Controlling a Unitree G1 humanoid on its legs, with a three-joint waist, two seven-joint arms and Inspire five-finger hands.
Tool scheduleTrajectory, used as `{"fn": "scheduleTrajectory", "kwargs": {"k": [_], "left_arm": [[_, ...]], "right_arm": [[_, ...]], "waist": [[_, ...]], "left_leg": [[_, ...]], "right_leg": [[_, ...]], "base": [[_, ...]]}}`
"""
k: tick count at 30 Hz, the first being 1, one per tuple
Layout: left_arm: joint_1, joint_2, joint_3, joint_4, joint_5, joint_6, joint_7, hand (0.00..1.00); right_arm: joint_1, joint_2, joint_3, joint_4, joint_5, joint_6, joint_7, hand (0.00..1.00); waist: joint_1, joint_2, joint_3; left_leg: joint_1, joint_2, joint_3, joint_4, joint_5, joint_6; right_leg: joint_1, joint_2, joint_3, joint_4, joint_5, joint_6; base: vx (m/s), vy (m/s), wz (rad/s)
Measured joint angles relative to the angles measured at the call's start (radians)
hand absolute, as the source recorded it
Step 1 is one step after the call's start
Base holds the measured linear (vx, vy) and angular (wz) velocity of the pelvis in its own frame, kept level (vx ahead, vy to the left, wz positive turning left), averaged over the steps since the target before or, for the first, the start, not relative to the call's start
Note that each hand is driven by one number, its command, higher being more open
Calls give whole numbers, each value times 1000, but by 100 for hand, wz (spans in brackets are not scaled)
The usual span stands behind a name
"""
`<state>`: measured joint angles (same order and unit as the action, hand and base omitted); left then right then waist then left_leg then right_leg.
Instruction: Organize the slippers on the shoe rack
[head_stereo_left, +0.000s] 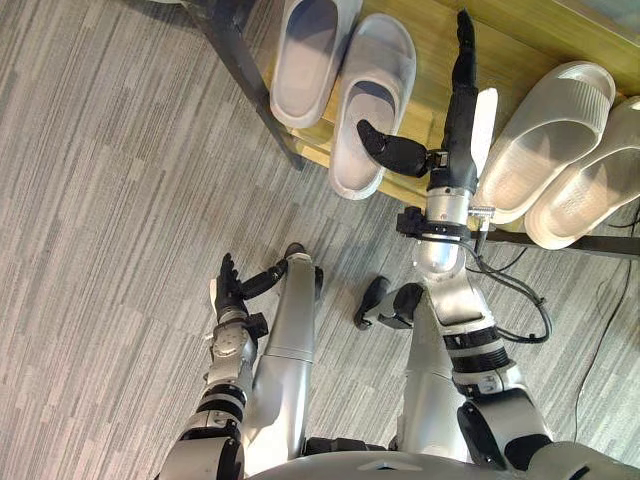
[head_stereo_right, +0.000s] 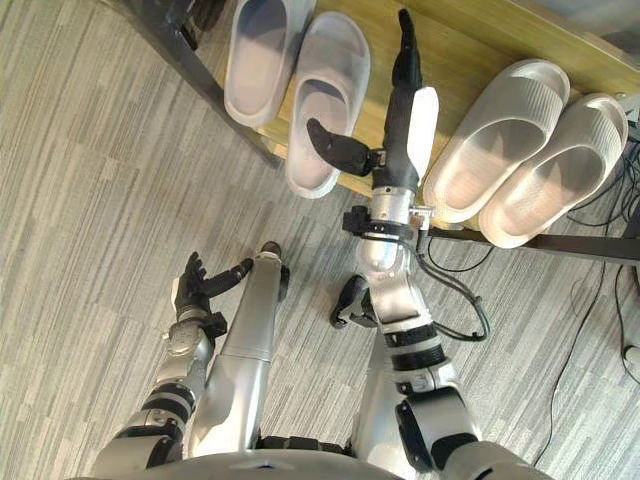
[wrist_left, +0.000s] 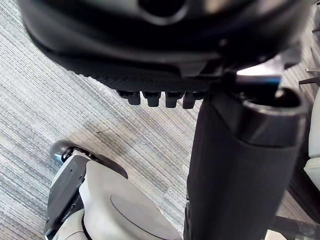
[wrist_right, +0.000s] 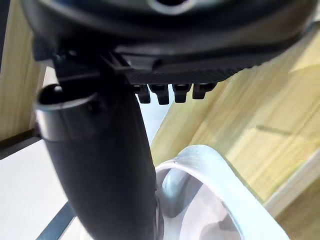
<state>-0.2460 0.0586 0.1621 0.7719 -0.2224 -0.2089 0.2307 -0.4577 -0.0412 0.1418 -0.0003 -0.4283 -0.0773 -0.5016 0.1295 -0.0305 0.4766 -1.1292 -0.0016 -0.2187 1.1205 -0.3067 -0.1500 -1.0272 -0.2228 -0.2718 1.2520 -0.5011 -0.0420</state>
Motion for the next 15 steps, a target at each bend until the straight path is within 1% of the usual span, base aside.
{"fn": "scheduleTrajectory", "kwargs": {"k": [2,5,7,10,13,15], "left_arm": [[0,0,14,0,0,1,0,100],[0,2,21,1,1,2,1,100],[0,3,25,2,1,4,2,100],[0,5,49,8,2,10,5,100],[-5,7,56,22,1,18,12,100],[-5,10,56,30,0,20,18,100]], "right_arm": [[39,23,11,-20,7,-19,5,100],[85,48,25,-49,39,-24,17,100],[128,68,43,-56,48,-41,19,100],[181,112,73,-56,121,-55,23,100],[216,112,101,-55,200,-61,40,100],[221,110,115,-55,238,-75,44,100]], "waist": [[-2,-5,3],[-4,-8,4],[-9,-10,5],[-19,-16,8],[-24,-18,9],[-27,-21,11]], "left_leg": [[4,7,4,-2,0,-1],[7,11,8,-5,0,-1],[9,12,10,-6,0,-1],[10,13,12,-8,0,-1],[14,13,17,-9,-2,2],[20,15,20,-10,-2,3]], "right_leg": [[0,8,5,-3,2,4],[0,11,8,-7,4,5],[0,11,10,-8,5,6],[1,13,13,-12,7,8],[3,14,18,-14,9,11],[8,15,21,-17,11,14]], "base": [[-4,20,-10],[-4,25,-7],[0,0,0],[4,13,-1],[9,40,-3],[4,35,-4]]}}
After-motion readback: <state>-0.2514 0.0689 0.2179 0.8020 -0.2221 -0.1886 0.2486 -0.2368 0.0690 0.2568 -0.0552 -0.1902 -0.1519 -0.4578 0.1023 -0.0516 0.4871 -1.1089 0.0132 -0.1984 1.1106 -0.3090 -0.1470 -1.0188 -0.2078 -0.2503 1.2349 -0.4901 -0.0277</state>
